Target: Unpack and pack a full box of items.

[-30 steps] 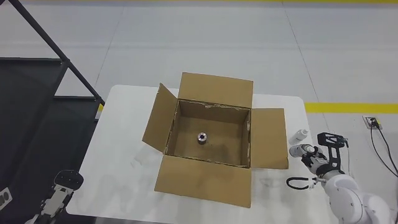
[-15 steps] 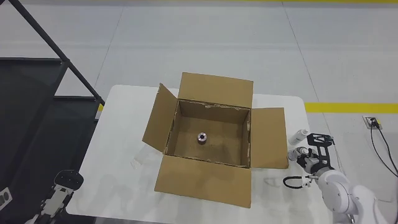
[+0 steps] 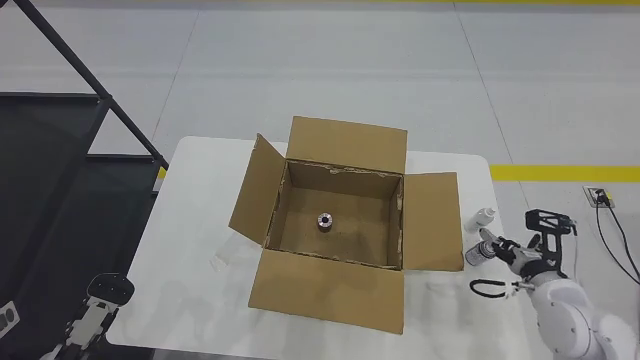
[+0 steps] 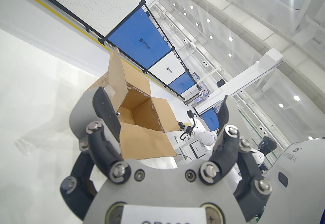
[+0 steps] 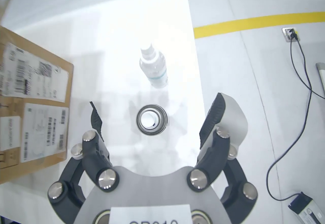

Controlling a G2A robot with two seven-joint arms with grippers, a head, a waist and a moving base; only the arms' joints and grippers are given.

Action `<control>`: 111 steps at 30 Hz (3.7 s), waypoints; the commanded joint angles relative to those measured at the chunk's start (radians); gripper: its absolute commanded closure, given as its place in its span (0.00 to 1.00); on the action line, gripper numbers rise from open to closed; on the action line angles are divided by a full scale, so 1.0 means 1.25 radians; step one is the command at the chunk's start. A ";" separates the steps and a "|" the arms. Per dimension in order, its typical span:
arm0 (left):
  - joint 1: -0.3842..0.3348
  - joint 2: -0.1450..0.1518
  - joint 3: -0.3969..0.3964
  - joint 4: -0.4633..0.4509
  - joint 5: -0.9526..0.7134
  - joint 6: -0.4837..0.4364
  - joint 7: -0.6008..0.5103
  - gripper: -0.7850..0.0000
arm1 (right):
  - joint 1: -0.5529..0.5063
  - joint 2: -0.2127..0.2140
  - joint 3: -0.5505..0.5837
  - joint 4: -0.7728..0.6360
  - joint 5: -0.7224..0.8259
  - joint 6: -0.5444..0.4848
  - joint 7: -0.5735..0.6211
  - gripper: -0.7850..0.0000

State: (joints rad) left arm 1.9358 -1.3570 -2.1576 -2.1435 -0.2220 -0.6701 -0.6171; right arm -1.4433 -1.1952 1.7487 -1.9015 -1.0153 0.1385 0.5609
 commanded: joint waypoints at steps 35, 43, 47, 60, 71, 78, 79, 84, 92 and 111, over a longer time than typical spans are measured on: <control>-0.026 0.005 -0.056 0.051 -0.014 0.041 0.070 0.00 | 0.832 -0.254 -0.918 0.839 0.156 -0.178 0.166 0.04; -0.026 0.005 -0.056 0.051 -0.014 0.041 0.070 0.00 | 0.857 -0.303 -0.951 0.938 0.160 -0.166 0.120 0.65; -0.026 0.005 -0.056 0.051 -0.014 0.041 0.070 0.00 | 0.866 -0.318 -0.956 0.964 0.154 -0.161 0.110 1.00; -0.026 0.005 -0.056 0.051 -0.014 0.041 0.070 0.00 | 0.752 -0.233 -0.808 0.658 0.027 -0.091 0.096 1.00; -0.026 0.005 -0.056 0.051 -0.014 0.041 0.070 0.00 | 0.252 -0.097 -0.436 -0.097 -0.249 -0.041 0.240 1.00; -0.026 0.005 -0.056 0.051 -0.014 0.041 0.070 0.00 | -0.066 -0.074 -0.172 -0.304 -0.200 -0.010 0.149 1.00; -0.026 0.005 -0.056 0.051 -0.014 0.041 0.070 0.00 | -0.104 -0.073 -0.140 -0.312 -0.182 -0.017 0.133 1.00; -0.026 0.005 -0.056 0.051 -0.014 0.041 0.070 0.00 | -0.225 -0.071 -0.015 -0.273 -0.053 -0.071 0.054 1.00; -0.026 0.005 -0.056 0.051 -0.014 0.041 0.070 0.00 | -0.152 -0.061 0.009 -0.078 -0.024 -0.126 0.118 1.00; -0.026 0.005 -0.056 0.051 -0.014 0.041 0.070 0.00 | 0.024 -0.049 -0.061 0.156 -0.122 -0.082 0.235 0.85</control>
State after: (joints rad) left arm 1.9030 -1.3502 -2.2281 -2.0797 -0.2395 -0.6192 -0.5296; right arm -1.4178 -1.2571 1.6754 -1.7134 -1.1647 0.0385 0.8566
